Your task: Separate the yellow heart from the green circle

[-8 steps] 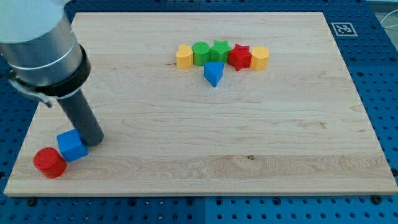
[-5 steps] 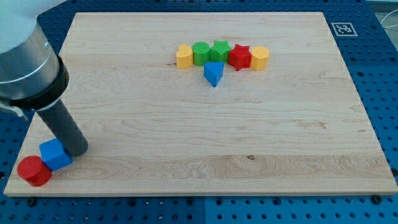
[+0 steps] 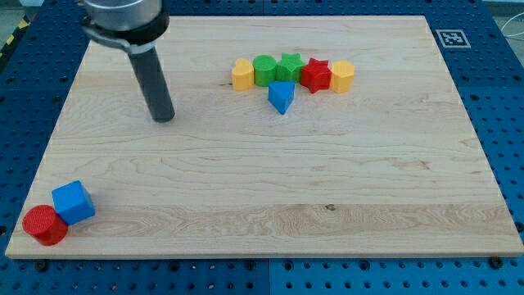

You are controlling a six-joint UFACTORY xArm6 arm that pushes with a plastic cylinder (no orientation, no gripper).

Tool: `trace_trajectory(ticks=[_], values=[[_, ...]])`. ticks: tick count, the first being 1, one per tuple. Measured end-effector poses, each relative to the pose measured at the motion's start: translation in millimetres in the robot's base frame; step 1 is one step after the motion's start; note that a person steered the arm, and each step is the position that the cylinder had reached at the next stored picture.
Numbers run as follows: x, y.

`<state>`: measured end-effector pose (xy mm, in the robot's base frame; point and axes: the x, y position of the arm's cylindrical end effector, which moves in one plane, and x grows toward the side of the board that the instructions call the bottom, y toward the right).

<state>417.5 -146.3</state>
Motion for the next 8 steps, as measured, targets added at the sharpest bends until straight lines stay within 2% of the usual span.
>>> trace_trajectory(ticks=[3, 5, 6, 8], values=[[-80.9, 42.7], [-101.1, 93.5], [-101.2, 115.6], [-46.8, 144.8]])
